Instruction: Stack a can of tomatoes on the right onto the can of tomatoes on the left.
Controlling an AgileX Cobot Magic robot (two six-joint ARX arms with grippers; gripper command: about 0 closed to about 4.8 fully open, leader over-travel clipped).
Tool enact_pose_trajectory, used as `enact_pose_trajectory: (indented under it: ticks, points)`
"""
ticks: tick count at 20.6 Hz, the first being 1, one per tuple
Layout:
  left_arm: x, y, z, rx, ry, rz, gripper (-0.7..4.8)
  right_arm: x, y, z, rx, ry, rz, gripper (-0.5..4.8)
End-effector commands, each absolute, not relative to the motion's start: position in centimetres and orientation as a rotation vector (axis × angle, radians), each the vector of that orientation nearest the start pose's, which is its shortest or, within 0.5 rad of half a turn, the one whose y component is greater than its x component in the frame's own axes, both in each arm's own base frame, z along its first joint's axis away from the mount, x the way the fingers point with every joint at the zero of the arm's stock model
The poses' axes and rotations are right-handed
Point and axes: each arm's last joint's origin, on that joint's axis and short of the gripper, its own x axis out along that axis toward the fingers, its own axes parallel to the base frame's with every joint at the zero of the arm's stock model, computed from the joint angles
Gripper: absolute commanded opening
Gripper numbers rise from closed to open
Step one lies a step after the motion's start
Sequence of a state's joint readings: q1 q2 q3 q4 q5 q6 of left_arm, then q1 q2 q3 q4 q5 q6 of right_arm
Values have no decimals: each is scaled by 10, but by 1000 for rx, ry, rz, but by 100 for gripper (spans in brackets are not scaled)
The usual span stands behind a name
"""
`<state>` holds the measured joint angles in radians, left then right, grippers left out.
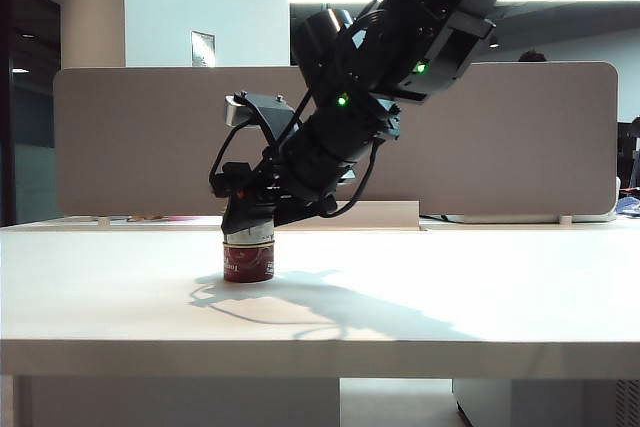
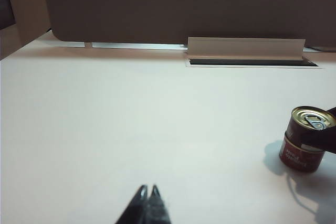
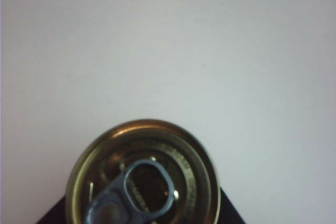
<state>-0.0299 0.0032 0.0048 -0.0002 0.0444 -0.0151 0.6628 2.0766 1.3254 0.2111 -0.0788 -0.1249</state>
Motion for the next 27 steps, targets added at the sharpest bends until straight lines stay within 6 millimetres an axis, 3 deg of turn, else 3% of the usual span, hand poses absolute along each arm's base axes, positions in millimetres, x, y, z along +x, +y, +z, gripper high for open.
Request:
enact_pose_trajectory:
  ticks: [1,2,5,8,11,15,17,20,21,23,27]
  points:
    - [97,-4,167,-12,-12,-78,-6,355,281,168,-269,446,758,314]
    - [97,-4,167,-12,-12,-78,-6,355,281,168,-269,446,757,366]
    - [97,-4,167,-12,-12,-78,-6,355,282,170,-265,432,758,429]
    - [97,-4,167,-12,-12,-78,-6,355,282,181,-257,402,758,436]
    - [97,-4,167,-12,-12,-78,-6,351,278,208,-249,335,739,437]
    - [97,-4,167,-12,-12,-78,-6,336,254,271,-245,248,583,420]
    - [97,-4,167,-12,-12,-78,-6,329,234,298,-244,241,515,312]
    - [97,-4,167,-12,-12,-75,-6,322,206,321,-244,264,467,30]
    - [97,-4,167,-12,-12,-75,-6,317,190,330,-243,278,439,-2]
    - [97,-4,167,-12,-12,-75,-6,304,164,338,-221,260,391,-2]
    - [97,-4,167,-12,-12,-78,-6,264,117,331,-197,249,307,-2]
